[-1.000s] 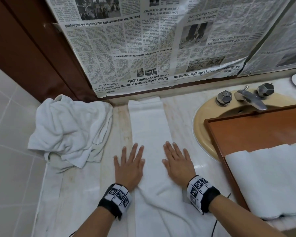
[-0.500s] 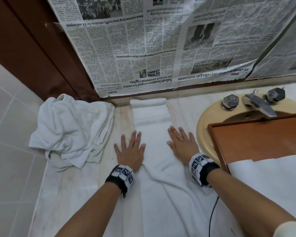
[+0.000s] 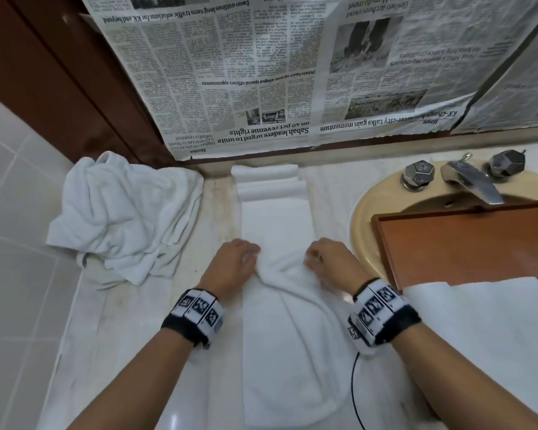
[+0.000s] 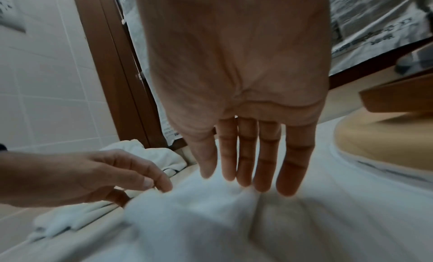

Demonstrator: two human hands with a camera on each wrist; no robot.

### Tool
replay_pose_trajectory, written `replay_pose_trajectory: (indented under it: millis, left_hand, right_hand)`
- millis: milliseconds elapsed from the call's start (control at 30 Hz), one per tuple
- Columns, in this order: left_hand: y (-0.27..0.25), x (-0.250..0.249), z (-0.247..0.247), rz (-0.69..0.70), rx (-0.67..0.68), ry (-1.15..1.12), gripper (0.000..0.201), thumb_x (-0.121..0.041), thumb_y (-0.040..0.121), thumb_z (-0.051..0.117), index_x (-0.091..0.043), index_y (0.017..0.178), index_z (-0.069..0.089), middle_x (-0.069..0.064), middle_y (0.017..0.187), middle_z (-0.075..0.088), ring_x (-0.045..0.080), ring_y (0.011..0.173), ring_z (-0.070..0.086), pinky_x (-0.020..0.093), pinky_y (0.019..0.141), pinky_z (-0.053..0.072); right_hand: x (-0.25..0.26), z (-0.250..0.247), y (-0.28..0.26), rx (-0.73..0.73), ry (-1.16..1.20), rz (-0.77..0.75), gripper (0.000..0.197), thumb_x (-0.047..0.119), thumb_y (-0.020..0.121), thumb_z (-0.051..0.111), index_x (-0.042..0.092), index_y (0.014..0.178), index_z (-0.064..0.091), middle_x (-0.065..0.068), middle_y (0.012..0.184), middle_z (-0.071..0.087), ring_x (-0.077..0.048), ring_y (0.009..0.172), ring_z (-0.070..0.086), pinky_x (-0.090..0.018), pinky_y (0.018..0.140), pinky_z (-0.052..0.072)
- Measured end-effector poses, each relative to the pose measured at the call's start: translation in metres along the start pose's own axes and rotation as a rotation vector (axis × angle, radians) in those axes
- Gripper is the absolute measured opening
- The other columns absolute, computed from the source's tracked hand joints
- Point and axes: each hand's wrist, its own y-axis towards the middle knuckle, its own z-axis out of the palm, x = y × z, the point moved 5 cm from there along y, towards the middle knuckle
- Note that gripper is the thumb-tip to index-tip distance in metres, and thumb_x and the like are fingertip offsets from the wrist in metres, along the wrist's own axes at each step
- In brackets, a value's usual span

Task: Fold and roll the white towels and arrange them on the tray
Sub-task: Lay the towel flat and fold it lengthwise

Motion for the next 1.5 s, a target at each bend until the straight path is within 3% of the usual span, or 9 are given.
replay_pose_trajectory:
  millis: [67,300,433,567,700,800,1000,1267,1500]
  left_hand:
    - [-0.020,-0.004,0.006,0.040,0.041,-0.003,0.049,-0.041,0.090,0.039,-0.018,0.119,0.071,0.003,0.118,0.068,0.025,0.109,0.061,0.025,0.094,0.037]
    - [-0.034,-0.014,0.008,0.015,0.045,0.046,0.021,-0.025,0.097,0.059,-0.019,0.112,0.072,0.001,0.113,0.066,0.023,0.104,0.056,0.038,0.090,0.046]
    - [-0.039,-0.017,0.002,0.010,0.042,0.005,0.014,-0.016,0.092,0.066,-0.013,0.103,0.074,0.005,0.104,0.064,0.023,0.099,0.061,0.033,0.087,0.047]
    - [-0.055,-0.009,-0.004,0.020,-0.003,-0.058,0.009,-0.011,0.089,0.068,-0.012,0.097,0.073,0.001,0.106,0.062,0.021,0.095,0.062,0.032,0.087,0.047]
    - [-0.069,0.002,-0.004,0.034,-0.024,-0.054,0.011,-0.009,0.090,0.066,-0.012,0.098,0.073,0.001,0.110,0.060,0.021,0.095,0.061,0.036,0.089,0.049]
    - [-0.076,0.007,0.001,0.045,-0.005,-0.029,0.014,-0.007,0.092,0.063,-0.011,0.101,0.073,0.003,0.110,0.061,0.022,0.097,0.062,0.035,0.090,0.049]
    - [-0.085,0.016,0.003,0.052,-0.043,-0.059,0.020,-0.008,0.094,0.061,-0.013,0.108,0.074,0.003,0.113,0.066,0.021,0.103,0.063,0.029,0.095,0.047]
    - [-0.097,0.018,0.003,0.015,-0.138,-0.094,0.029,-0.008,0.099,0.048,-0.009,0.121,0.067,0.009,0.118,0.065,0.025,0.108,0.062,0.022,0.092,0.040]
    - [-0.103,0.018,0.010,-0.029,-0.116,-0.136,0.031,-0.020,0.092,0.065,-0.010,0.122,0.065,0.005,0.120,0.064,0.020,0.110,0.060,0.028,0.099,0.043]
  right_hand:
    - [-0.004,0.012,-0.029,0.049,-0.010,0.019,0.022,0.033,0.096,0.058,0.015,0.105,0.066,-0.002,0.108,0.058,-0.022,0.099,0.058,-0.036,0.085,0.048]
    - [-0.008,0.037,-0.063,0.024,-0.008,0.108,0.021,0.033,0.094,0.059,0.019,0.110,0.061,0.000,0.105,0.052,-0.021,0.101,0.054,-0.038,0.090,0.047]
    - [0.004,0.039,-0.080,-0.006,-0.057,0.168,0.012,0.027,0.092,0.053,0.016,0.086,0.055,0.000,0.092,0.056,-0.023,0.086,0.057,-0.039,0.078,0.049]
    - [0.040,0.035,-0.110,-0.070,-0.041,0.139,0.015,0.030,0.094,0.050,0.017,0.087,0.050,0.000,0.080,0.060,-0.023,0.072,0.057,-0.037,0.063,0.045]
    - [0.098,0.056,-0.134,-0.032,-0.125,-0.015,0.019,0.034,0.099,0.043,0.016,0.098,0.049,-0.004,0.085,0.062,-0.027,0.073,0.059,-0.039,0.064,0.049]
    - [0.123,0.090,-0.138,0.024,-0.197,-0.026,0.020,0.029,0.102,0.040,0.011,0.106,0.049,-0.008,0.087,0.057,-0.030,0.075,0.056,-0.035,0.062,0.040]
    - [0.128,0.148,-0.140,0.091,-0.148,0.105,0.022,0.027,0.100,0.041,0.008,0.106,0.051,-0.011,0.095,0.058,-0.029,0.076,0.050,-0.035,0.066,0.038]
    - [0.136,0.162,-0.144,0.017,-0.115,0.103,0.025,0.033,0.093,0.048,0.011,0.097,0.058,-0.008,0.091,0.065,-0.030,0.082,0.061,-0.036,0.069,0.047]
    - [0.132,0.173,-0.138,0.029,-0.138,0.085,0.031,0.039,0.093,0.046,0.011,0.094,0.060,-0.010,0.093,0.066,-0.032,0.086,0.061,-0.038,0.072,0.049]
